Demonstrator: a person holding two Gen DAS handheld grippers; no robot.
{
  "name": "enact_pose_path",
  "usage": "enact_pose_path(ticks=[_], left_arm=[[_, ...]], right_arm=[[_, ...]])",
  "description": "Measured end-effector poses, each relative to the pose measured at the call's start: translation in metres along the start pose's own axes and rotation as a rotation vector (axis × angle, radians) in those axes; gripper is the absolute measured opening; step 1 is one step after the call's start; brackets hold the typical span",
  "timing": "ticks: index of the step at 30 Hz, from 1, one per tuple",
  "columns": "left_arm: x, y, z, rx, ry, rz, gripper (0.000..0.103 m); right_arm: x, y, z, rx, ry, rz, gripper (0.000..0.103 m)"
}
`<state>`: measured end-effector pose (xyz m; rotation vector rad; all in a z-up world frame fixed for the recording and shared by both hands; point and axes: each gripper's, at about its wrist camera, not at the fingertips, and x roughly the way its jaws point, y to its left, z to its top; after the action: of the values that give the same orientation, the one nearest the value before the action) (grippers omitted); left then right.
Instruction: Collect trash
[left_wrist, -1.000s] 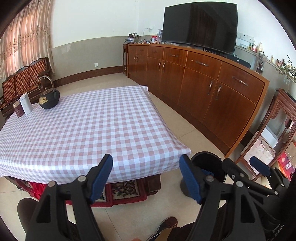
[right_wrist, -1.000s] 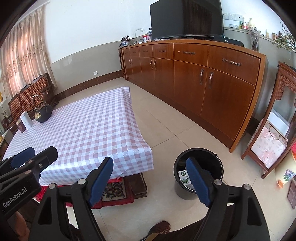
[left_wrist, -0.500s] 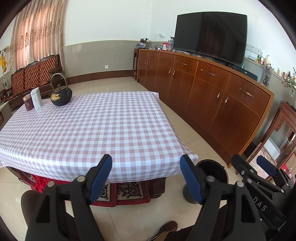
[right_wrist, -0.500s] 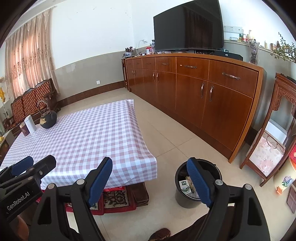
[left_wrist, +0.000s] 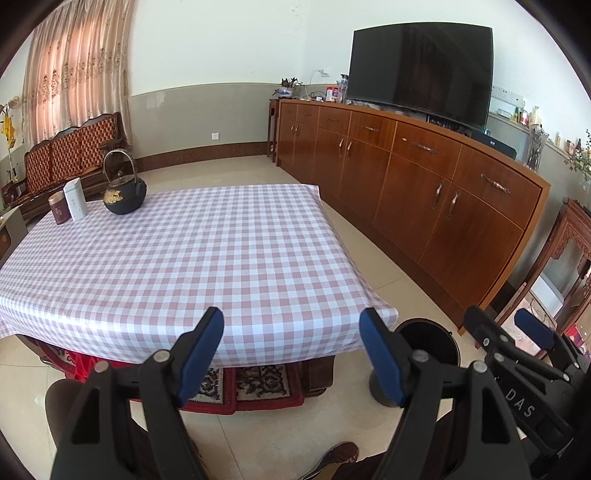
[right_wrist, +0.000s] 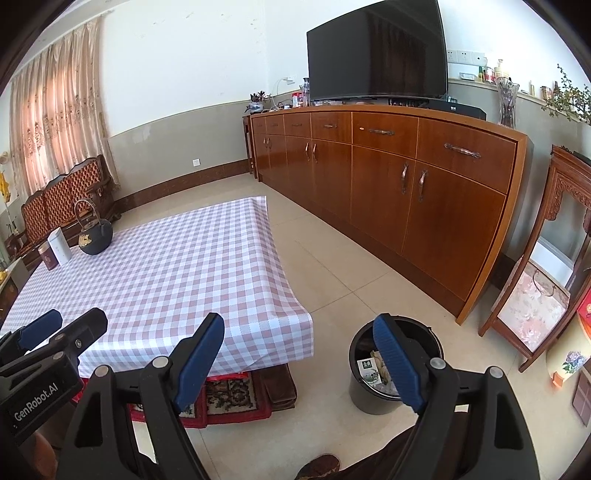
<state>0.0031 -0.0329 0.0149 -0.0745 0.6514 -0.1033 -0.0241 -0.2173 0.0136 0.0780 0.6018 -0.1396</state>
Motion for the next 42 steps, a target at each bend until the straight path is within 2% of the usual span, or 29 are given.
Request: enact_pose_path(ticks=[42], left_arm=[[0.0035,-0.0051,-0.0037,-0.003,0.022,0.013,0.078]], right_arm=[[0.0048,-0.0022,-0.0034,0.011,0.014,0.011,0.085]])
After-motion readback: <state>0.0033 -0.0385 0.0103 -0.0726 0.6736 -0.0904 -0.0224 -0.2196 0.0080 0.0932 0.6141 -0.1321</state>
